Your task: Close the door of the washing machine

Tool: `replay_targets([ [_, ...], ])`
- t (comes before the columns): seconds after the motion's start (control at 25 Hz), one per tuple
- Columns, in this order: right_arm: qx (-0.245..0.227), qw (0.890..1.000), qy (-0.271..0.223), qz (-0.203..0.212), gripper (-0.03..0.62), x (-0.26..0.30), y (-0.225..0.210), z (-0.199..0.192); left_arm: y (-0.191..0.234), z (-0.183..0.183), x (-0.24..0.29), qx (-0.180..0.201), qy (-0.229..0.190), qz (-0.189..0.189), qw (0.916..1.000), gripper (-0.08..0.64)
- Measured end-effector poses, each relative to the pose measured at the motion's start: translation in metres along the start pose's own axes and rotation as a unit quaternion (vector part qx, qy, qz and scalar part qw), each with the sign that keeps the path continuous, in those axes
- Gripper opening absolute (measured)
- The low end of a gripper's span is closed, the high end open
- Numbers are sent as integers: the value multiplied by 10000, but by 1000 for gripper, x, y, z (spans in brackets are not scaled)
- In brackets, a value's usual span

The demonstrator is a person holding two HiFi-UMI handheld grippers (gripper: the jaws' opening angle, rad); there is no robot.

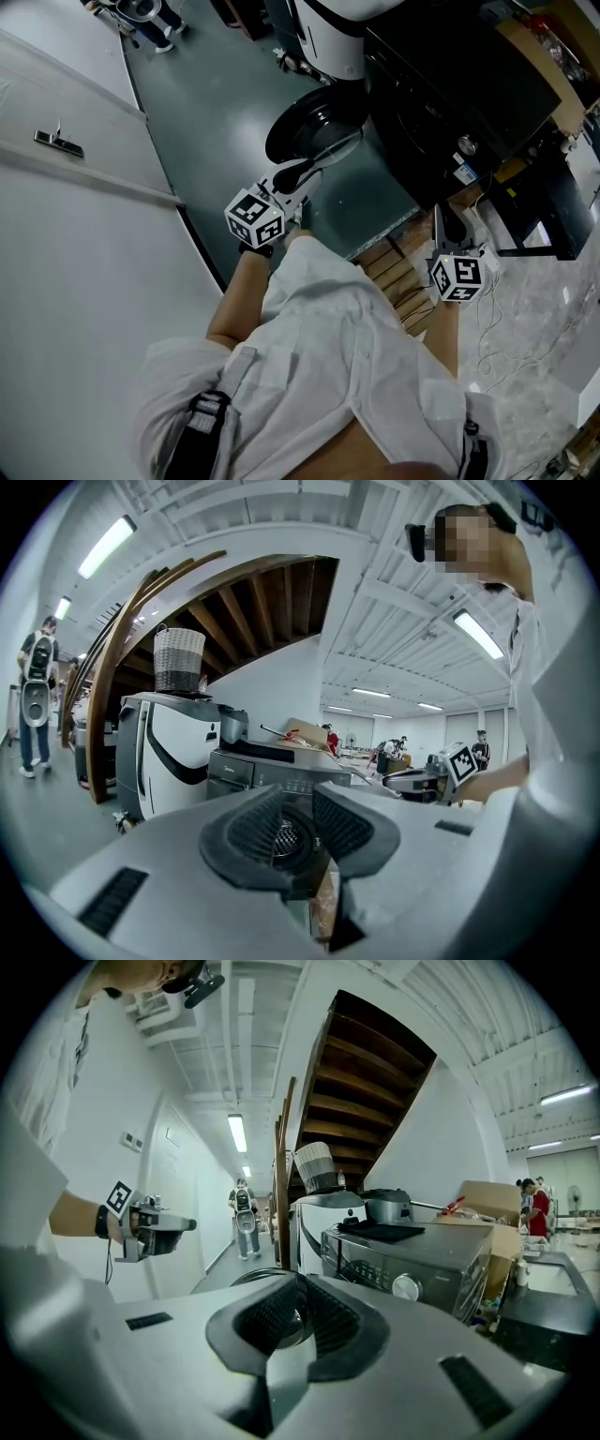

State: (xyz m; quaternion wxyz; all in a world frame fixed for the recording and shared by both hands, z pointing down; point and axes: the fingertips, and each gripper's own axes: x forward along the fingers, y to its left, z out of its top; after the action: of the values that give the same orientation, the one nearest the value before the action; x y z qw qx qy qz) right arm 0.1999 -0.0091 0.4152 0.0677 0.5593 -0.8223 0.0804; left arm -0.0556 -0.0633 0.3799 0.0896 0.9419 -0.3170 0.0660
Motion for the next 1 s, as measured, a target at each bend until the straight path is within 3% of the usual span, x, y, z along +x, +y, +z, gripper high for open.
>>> replay_targets([
  [0.52, -123, 9989, 364, 253, 66, 80, 26, -3, 105, -25, -6, -65, 211, 330, 9992, 140],
  [1.0, 0, 9965, 794, 270, 104, 173, 47, -16, 230, -64, 14, -154, 829, 321, 9959, 190],
])
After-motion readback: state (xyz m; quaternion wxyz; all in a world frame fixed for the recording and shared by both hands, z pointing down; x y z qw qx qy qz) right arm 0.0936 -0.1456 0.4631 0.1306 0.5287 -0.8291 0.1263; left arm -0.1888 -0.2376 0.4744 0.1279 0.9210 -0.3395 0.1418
